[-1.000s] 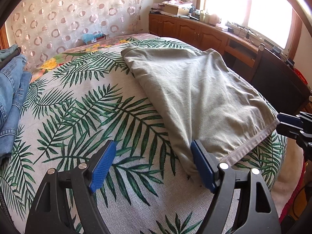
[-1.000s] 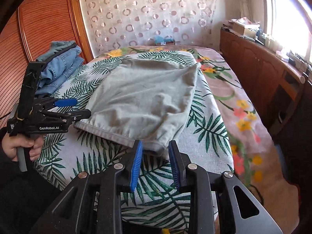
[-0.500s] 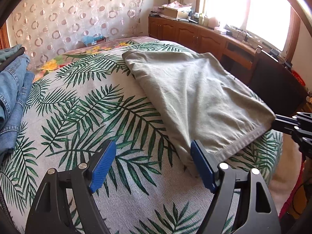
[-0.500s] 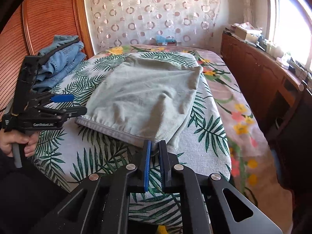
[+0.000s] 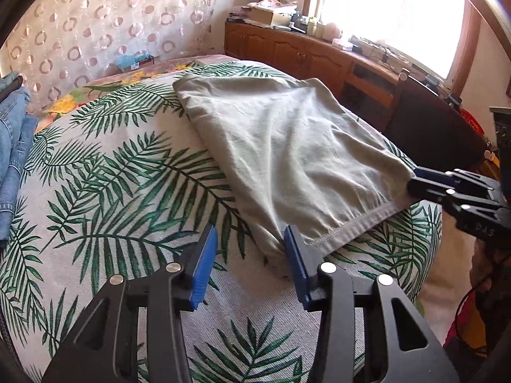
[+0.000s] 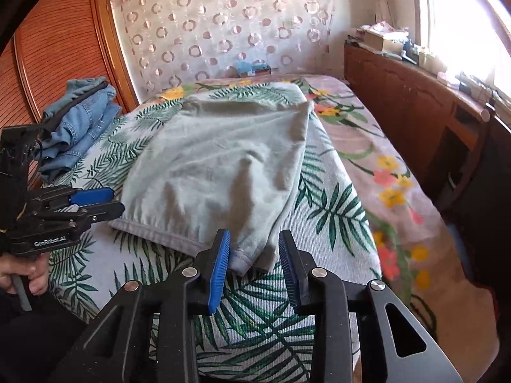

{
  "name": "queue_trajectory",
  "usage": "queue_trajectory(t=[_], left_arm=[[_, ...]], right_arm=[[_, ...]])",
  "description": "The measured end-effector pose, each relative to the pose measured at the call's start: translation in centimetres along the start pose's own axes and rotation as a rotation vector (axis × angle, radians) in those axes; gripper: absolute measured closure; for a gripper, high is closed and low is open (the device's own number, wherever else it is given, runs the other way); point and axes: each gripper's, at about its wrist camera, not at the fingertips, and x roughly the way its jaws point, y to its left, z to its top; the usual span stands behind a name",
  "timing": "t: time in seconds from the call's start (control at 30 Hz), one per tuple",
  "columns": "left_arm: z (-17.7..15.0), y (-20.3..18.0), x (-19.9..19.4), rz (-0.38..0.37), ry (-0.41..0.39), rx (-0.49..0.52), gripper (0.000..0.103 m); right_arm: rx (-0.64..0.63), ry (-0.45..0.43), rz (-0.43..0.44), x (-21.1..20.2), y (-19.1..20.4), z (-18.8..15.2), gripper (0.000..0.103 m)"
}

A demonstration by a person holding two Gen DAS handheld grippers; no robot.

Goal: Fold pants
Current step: 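Close both tools on the hem edge of the grey-green shorts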

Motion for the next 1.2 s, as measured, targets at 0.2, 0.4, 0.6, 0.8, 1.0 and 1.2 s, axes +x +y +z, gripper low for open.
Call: queue_trajectory(t=[0.2, 0.4, 0.6, 0.8, 1.0, 1.2], left_arm=[[-0.3, -0.1, -0.2, -0.003, 0.004, -0.003, 0.058], [-0.7, -0.4, -0.6, -0.072, 0.025, -0.02, 0.058], [-0.7, -0.9, -0.5, -0.063, 0.02, -0.008, 0.058], [-0.7, -1.7, -0.5, -0.09, 0.026, 0.009, 0.074], [-0.6, -1.3, -0.8, -0.1, 0.003, -0.02, 0.088], [-0.5, -1.4, -1.1, -0.104, -0.003, -0.011, 0.092]], right_arm=[[-0.009, 0.026, -0.007, 0.6, 0.3, 0.1, 0.07], [0.01, 0.022, 0.013, 0.6, -0.7, 0.0, 0.07], [0.006, 0.016, 0.01, 0.6, -0.6, -0.3, 0.07], [0.034, 0.011, 0.04, 0.6, -0.9, -0.3, 0.07], [0.019, 0.006, 0.036, 0.7, -0.5, -0.5, 0.07], [0.007, 0.015, 0.068, 0.8, 0.0, -0.4, 0.085]])
